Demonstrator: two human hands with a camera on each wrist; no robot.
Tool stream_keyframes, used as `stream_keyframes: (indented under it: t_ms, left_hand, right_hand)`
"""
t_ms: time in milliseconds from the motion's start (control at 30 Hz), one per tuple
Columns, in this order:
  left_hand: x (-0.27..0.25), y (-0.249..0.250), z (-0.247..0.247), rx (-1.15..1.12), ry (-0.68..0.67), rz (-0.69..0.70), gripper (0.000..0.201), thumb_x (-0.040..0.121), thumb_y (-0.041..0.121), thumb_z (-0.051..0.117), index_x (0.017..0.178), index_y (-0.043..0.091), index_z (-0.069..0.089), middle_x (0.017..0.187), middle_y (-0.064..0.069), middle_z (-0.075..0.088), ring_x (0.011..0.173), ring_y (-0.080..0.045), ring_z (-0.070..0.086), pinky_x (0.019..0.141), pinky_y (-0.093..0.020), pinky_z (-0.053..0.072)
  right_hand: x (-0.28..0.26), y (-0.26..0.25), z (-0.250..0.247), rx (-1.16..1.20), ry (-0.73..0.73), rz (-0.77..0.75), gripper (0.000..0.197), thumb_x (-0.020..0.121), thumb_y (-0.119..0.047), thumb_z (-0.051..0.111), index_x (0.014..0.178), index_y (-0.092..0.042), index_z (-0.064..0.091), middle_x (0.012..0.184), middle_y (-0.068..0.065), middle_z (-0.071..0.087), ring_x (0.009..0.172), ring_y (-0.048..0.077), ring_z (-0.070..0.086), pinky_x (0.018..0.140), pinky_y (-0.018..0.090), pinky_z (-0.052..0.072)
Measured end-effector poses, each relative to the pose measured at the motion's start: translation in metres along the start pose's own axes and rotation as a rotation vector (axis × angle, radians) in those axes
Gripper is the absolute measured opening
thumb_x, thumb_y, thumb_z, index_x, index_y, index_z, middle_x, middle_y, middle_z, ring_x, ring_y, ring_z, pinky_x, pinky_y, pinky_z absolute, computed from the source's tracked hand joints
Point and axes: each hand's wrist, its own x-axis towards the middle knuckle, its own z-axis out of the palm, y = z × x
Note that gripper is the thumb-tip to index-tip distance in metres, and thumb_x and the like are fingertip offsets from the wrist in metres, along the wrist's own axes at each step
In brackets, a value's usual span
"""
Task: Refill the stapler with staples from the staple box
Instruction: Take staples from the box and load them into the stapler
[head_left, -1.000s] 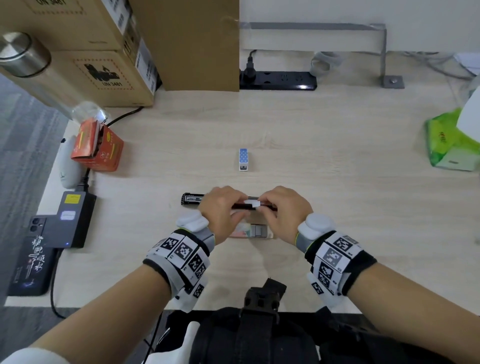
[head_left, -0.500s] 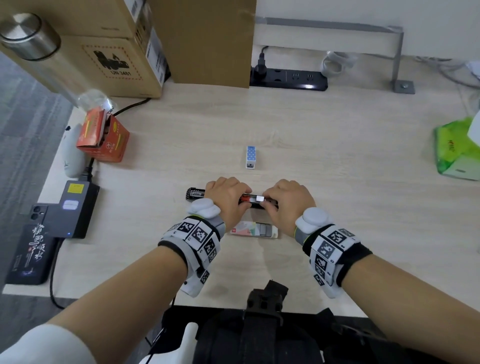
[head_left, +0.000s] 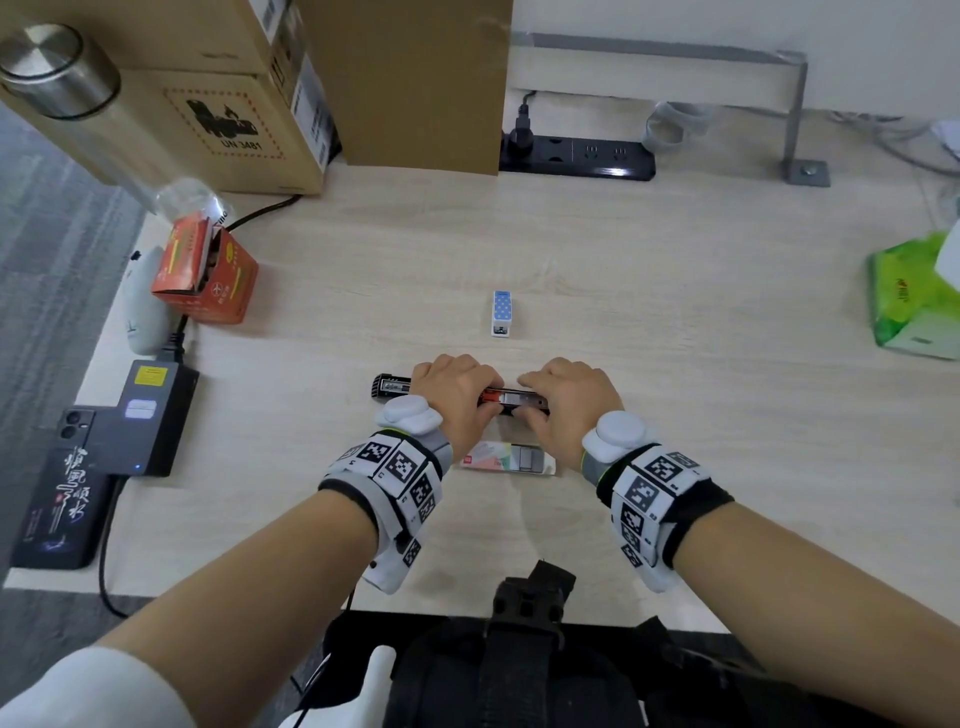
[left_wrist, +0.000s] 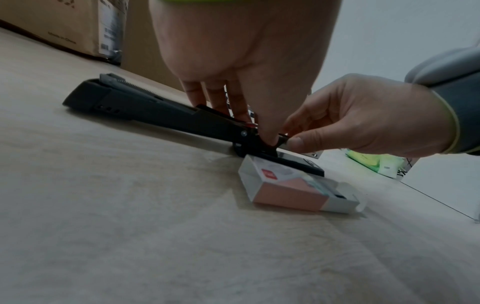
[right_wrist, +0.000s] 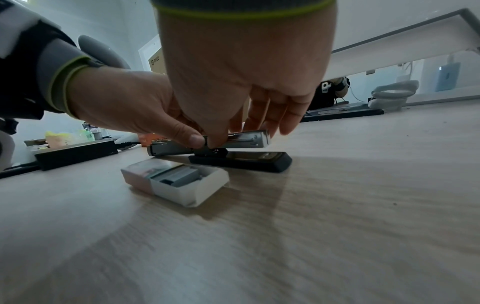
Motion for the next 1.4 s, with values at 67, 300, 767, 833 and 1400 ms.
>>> stream_keyframes:
  t_ms: [67,300,767,833,1400]
  left_hand:
    - [0.000,-0.001,0.001,0.001,-0.002,-0.006,0.020,0.083,0.034,0.062,0.102,0.028,0.061,0.102,0.003,0.063,0.100,-0.024,0.051,0.088,-0.037,0.033]
    - [-0.001,-0.002,0.000,-0.028,0.007,-0.006,0.018,0.083,0.032,0.062,0.100,0.028,0.063,0.100,0.004,0.063,0.098,-0.023,0.051,0.088,-0.037,0.032]
    - [-0.041,0.011,0.013,-0.017,-0.028,0.287,0.032,0.075,0.045,0.057,0.097,0.022,0.062,0.089,0.000,0.064,0.081,-0.026,0.056,0.070,-0.036,0.041]
    - [-0.044,0.010,0.018,0.003,-0.065,0.262,0.034,0.073,0.048,0.060,0.095,0.022,0.062,0.088,0.000,0.064,0.079,-0.026,0.056,0.069,-0.035,0.040]
    - [-0.039,0.010,0.022,-0.094,-0.101,0.179,0.029,0.070,0.024,0.077,0.095,0.014,0.066,0.091,-0.008,0.064,0.083,-0.030,0.055,0.073,-0.036,0.040]
  right_hand:
    - [-0.002,0.001,0.000,0.036,0.060,0.006,0.022,0.082,-0.028,0.064,0.102,-0.018,0.066,0.099,0.005,0.062,0.088,0.030,0.055,0.077,0.037,0.040]
    - [-0.013,0.009,0.016,0.059,0.101,-0.047,0.024,0.073,-0.015,0.071,0.097,-0.018,0.069,0.103,0.006,0.062,0.088,0.032,0.056,0.074,0.039,0.044]
    - [-0.050,0.011,0.023,0.216,0.059,-0.049,0.004,0.080,-0.015,0.067,0.082,-0.017,0.070,0.080,0.006,0.060,0.078,0.030,0.054,0.066,0.039,0.046]
    - [-0.051,0.009,0.025,0.204,0.031,-0.041,0.004,0.080,-0.016,0.067,0.083,-0.017,0.070,0.080,0.008,0.060,0.078,0.031,0.054,0.065,0.038,0.045]
    - [-0.040,0.003,0.021,0.214,-0.069,0.021,0.013,0.082,-0.015,0.062,0.093,-0.020,0.067,0.094,0.006,0.061,0.088,0.030,0.057,0.076,0.037,0.046]
